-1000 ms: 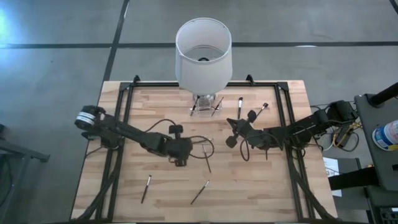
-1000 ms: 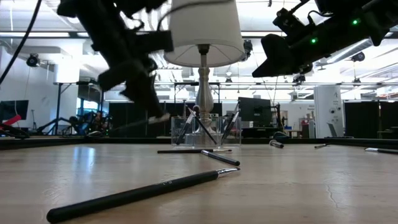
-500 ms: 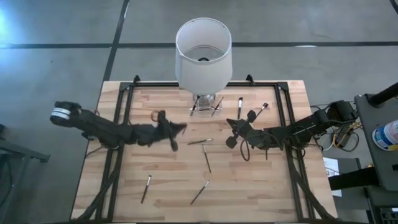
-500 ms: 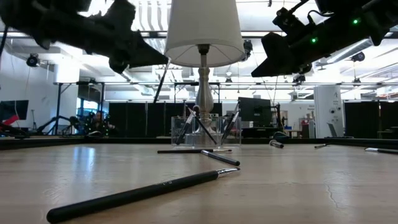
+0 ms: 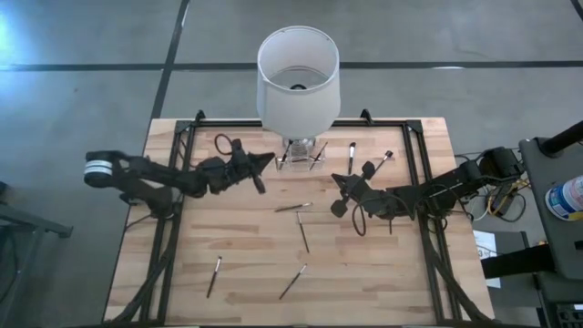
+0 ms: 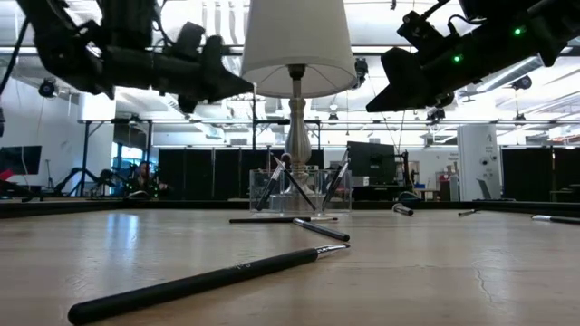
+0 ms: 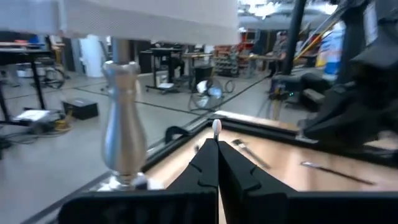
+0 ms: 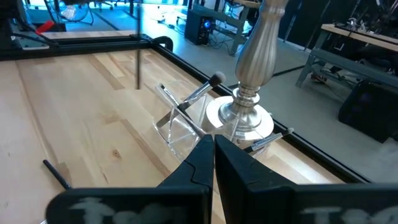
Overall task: Put items in baskets/containers
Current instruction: Put the black eyeshadow brush into the transparent organizer
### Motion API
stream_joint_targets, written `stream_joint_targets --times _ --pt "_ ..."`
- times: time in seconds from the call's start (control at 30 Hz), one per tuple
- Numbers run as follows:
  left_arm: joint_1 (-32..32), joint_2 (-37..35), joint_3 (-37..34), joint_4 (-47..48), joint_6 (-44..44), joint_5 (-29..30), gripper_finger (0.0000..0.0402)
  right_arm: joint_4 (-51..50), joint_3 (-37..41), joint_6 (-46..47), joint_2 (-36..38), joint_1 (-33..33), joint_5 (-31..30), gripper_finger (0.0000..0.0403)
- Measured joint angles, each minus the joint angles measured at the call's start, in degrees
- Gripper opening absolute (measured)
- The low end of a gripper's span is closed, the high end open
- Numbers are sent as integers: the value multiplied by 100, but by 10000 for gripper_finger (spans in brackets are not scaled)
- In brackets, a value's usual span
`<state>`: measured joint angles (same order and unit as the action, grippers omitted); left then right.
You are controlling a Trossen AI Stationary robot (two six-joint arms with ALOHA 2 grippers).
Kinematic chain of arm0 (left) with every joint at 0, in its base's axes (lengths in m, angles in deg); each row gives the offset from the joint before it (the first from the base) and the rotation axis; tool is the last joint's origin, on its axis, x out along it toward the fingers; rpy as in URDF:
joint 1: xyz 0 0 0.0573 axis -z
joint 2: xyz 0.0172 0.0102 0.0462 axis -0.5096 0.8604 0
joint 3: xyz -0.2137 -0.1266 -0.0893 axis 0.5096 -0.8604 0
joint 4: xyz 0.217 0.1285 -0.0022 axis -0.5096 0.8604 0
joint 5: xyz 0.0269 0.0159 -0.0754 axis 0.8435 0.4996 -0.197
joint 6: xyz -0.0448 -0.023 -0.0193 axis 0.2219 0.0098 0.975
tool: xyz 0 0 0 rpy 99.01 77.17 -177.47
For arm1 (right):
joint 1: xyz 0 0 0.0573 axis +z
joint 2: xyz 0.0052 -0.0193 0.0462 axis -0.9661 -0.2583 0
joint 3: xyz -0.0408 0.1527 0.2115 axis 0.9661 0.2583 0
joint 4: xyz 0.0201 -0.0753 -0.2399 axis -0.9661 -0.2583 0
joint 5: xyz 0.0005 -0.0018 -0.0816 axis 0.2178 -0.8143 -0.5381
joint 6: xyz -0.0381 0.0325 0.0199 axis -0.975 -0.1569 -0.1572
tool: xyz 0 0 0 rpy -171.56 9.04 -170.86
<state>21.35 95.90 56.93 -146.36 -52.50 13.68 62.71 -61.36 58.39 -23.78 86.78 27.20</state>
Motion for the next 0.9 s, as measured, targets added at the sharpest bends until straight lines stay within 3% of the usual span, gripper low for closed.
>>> stream_joint_targets --times 0.4,0.7,0.8,0.9 --pt "-845 789 535 -1 -15 -487 0 -8 0 -6 0 0 -2 8" --pt "-1048 1445 574 35 157 -572 0 -9 0 -42 0 0 -2 9" --pt "-1048 1446 572 112 150 -577 0 -12 0 -42 0 0 -2 8" --pt "-1048 1070 572 977 -4 -575 0 -17 0 -42 0 0 -2 9"
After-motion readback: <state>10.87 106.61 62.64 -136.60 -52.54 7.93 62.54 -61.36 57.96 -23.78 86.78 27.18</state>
